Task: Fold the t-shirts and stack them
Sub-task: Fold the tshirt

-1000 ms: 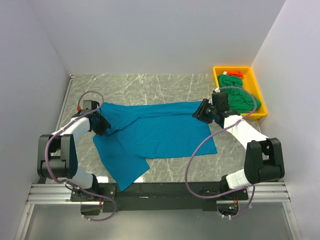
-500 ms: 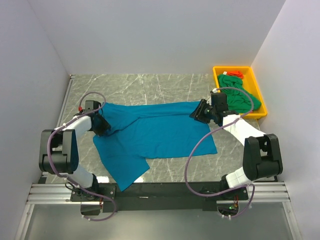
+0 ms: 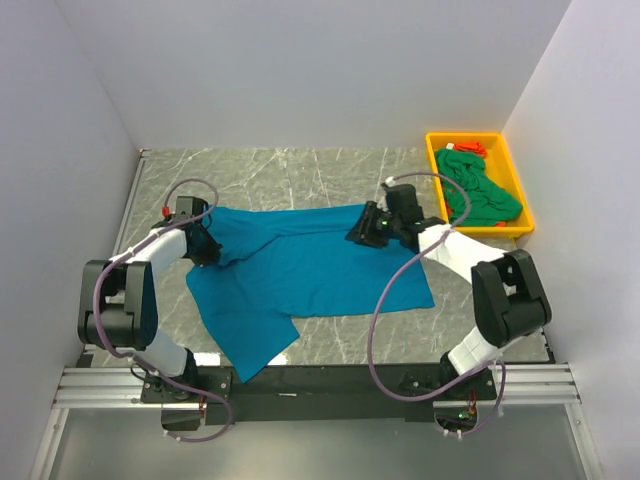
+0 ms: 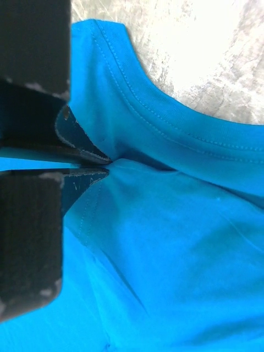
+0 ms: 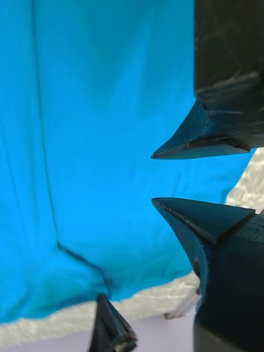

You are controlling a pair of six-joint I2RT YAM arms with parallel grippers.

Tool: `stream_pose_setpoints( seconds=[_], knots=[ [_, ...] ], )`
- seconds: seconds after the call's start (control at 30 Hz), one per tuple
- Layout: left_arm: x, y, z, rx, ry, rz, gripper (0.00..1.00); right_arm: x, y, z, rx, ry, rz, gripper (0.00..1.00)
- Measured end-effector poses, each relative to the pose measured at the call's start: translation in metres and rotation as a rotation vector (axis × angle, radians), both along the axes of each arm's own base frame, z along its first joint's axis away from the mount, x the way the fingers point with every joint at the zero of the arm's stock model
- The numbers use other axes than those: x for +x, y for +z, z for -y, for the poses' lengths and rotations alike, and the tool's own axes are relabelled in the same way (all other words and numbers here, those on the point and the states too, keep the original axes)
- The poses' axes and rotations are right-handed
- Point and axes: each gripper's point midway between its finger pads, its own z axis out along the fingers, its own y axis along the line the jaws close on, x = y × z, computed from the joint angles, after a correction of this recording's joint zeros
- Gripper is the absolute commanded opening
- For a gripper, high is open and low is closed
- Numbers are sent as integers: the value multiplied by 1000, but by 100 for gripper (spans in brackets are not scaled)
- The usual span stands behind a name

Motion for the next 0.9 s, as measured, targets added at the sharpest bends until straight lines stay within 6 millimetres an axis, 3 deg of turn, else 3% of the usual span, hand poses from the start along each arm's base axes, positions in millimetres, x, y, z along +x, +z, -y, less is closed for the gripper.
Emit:
stream_pose_setpoints(
  seconds=[0.27,0.53,0.67,0.9],
  knots=[
    [5,20,-1,18,-30,54,11,-3,12,-102,89,195,75,38],
    [20,40,-1,37,-65,102,12,-9,-3,-187,145,347,124,39],
    [30,50,-2,44,-78,137,11,-8,-11,-216,180,379,125,40],
    [29,46,0,32,-86,126,12,0,-31,-243,235,367,76,43]
  ],
)
